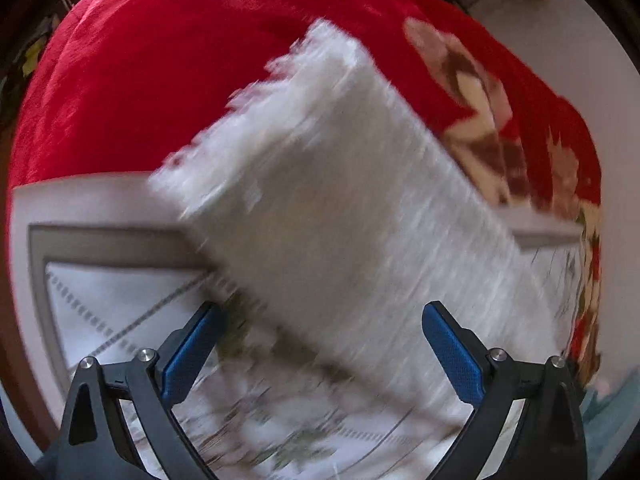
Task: Fold large clothes
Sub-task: 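Grasp the other sleeve cuff with the left gripper and lift it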
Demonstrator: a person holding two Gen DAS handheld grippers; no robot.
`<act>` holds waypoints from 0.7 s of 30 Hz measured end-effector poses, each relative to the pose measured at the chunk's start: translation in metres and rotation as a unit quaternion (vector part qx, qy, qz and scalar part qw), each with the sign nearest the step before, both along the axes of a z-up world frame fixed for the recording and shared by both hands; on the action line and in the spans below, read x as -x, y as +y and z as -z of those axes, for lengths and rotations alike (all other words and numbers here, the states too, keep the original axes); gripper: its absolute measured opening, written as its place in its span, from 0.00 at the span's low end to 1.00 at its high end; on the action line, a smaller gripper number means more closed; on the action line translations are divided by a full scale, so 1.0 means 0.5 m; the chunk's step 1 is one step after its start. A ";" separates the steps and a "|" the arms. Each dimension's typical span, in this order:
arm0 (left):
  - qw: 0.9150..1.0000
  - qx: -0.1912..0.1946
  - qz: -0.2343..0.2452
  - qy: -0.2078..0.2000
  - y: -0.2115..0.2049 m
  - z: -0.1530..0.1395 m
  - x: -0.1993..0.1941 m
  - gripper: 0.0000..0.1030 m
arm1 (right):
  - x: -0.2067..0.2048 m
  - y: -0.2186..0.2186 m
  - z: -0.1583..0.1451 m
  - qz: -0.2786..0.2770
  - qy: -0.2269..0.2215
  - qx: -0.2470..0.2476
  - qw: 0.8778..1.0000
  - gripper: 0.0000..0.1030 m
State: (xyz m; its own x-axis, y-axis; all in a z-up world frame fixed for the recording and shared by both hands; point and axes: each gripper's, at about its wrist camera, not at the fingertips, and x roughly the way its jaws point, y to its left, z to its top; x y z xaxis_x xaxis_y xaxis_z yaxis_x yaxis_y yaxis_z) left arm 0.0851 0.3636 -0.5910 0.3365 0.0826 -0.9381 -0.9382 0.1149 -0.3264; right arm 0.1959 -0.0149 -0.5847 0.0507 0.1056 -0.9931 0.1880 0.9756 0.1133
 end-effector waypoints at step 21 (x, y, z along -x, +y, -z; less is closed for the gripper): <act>0.893 -0.336 0.290 0.077 -0.206 -0.247 -0.278 0.11 | -0.117 -0.142 -0.141 0.010 -0.019 0.055 0.998 0.68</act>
